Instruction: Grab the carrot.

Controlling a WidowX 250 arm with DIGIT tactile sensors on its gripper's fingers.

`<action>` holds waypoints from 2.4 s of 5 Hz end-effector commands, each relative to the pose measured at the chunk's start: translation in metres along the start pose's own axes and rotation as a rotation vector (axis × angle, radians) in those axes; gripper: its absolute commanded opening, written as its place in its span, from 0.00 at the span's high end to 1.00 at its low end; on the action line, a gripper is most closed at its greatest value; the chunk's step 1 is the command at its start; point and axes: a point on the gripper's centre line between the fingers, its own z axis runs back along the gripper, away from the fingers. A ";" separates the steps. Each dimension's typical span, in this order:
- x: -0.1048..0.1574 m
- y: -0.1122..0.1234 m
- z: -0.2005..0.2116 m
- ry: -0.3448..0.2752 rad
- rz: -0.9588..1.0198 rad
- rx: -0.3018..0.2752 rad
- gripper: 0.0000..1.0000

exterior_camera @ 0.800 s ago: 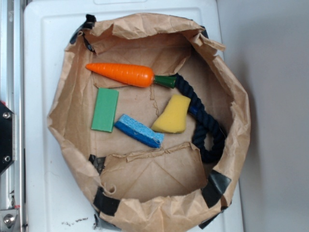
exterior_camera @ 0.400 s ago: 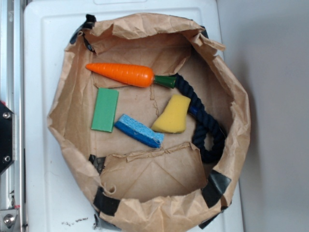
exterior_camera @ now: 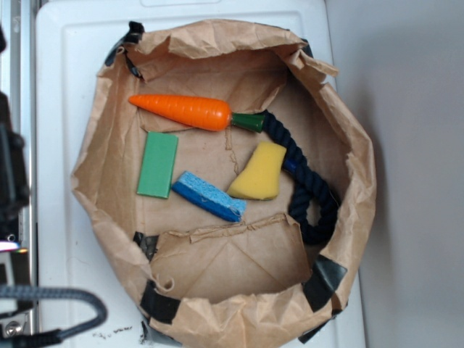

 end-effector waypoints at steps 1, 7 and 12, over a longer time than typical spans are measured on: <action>0.023 0.006 -0.010 -0.074 -0.121 0.018 0.00; 0.121 0.016 -0.059 -0.029 -0.347 0.013 0.00; 0.118 0.011 -0.087 -0.026 -0.361 0.051 0.00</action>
